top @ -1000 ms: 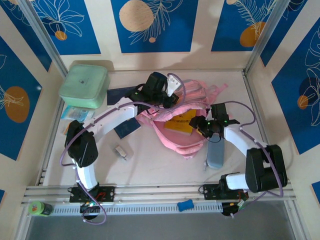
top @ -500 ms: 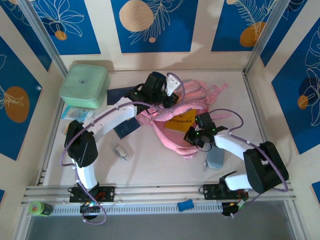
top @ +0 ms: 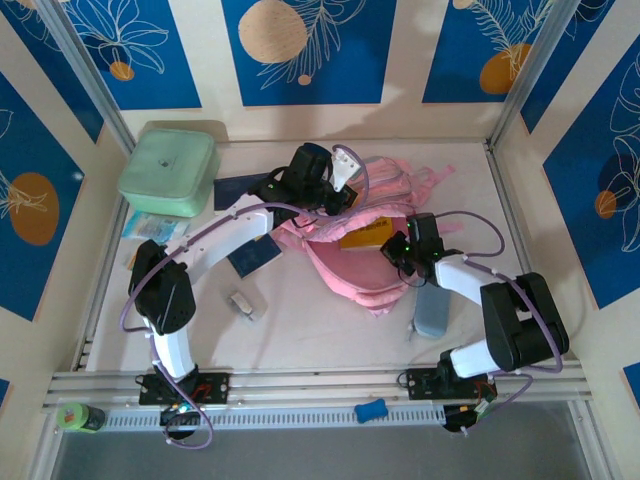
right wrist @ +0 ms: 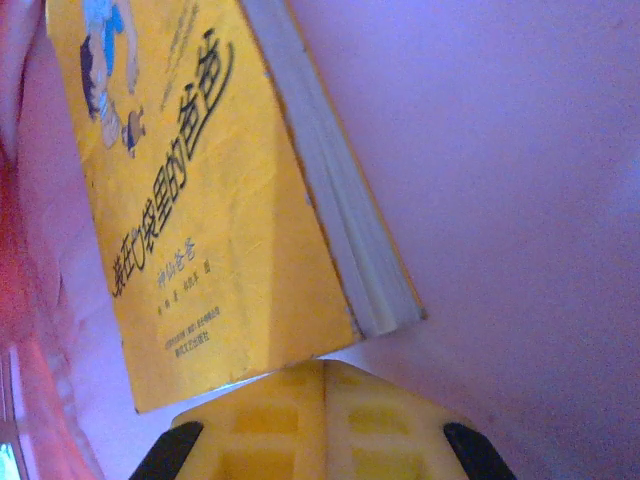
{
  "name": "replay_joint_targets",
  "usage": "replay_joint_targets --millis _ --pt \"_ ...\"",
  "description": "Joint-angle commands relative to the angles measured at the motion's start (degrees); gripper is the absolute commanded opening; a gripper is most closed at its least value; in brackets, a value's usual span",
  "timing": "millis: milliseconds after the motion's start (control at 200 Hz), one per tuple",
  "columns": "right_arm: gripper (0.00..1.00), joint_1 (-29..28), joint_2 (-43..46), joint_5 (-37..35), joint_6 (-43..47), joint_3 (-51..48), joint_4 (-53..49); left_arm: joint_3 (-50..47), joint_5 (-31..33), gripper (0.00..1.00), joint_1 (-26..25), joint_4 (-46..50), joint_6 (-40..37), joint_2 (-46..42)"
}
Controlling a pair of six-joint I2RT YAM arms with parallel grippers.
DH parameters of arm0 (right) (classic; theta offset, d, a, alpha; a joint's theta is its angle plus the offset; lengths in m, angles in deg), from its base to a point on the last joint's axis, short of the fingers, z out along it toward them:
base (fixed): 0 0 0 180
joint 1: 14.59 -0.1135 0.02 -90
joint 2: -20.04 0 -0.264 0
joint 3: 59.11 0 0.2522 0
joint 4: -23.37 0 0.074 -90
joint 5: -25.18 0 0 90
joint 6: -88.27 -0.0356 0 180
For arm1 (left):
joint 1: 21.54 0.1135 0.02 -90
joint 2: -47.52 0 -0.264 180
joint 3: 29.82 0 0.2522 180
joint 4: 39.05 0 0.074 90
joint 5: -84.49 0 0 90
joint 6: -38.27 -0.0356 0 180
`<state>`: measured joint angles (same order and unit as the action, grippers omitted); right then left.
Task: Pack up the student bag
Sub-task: Place the book in the student bag, then close the student bag at the center of the table.
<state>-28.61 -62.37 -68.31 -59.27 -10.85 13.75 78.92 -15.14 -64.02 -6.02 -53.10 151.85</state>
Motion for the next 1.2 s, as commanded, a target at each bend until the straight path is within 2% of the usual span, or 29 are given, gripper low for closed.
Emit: replay_joint_targets --millis 0,110,215,310,475,595,695,870,965,1075,1196 --pt "0.0 0.96 -3.11 -2.12 -1.86 1.67 1.98 2.38 -3.08 0.0 0.46 -6.53 0.32 -2.4" --pt "0.0 1.29 -6.05 -1.59 -1.79 3.31 3.44 2.77 -3.38 0.0 0.38 -6.81 0.61 -2.0" --pt "0.0 1.81 -6.09 -4.03 -1.84 3.41 3.96 2.8 -2.46 0.0 0.38 -6.63 0.45 -2.02" --pt "0.0 3.05 -5.95 0.91 -1.97 0.97 9.02 2.56 -3.14 0.0 0.45 -7.21 1.34 -1.69" --pt "0.07 2.57 -0.48 3.6 1.87 -0.15 3.5 2.61 -1.85 0.0 0.51 -6.38 0.75 -0.67" --pt "0.12 3.28 6.85 3.76 3.88 -2.59 -3.0 2.11 -1.39 0.0 0.65 -6.44 0.66 -0.27" --pt "0.22 4.35 14.33 6.04 6.56 -4.9 -6.46 1.68 -1.12 0.0 0.81 -6.49 1.08 0.25" --pt "0.23 4.92 26.64 5.6 9.96 -2.61 -25.41 -0.96 -0.45 0.0 0.86 -7.07 2.95 0.6" --pt "0.28 5.09 32.75 4.18 11.71 0.5 -34.84 -2.26 -0.2 0.0 0.85 -6.69 4.46 1.12" --pt "0.34 5.19 36.03 5.02 13.94 5.75 -42.71 -5.09 -3.39 0.0 0.88 -8.77 7.82 1.95" --pt "0.36 4.64 34.8 9.28 16.27 12.39 -48.07 -6.61 -6.98 0.0 0.75 -9.77 11.68 3.62"
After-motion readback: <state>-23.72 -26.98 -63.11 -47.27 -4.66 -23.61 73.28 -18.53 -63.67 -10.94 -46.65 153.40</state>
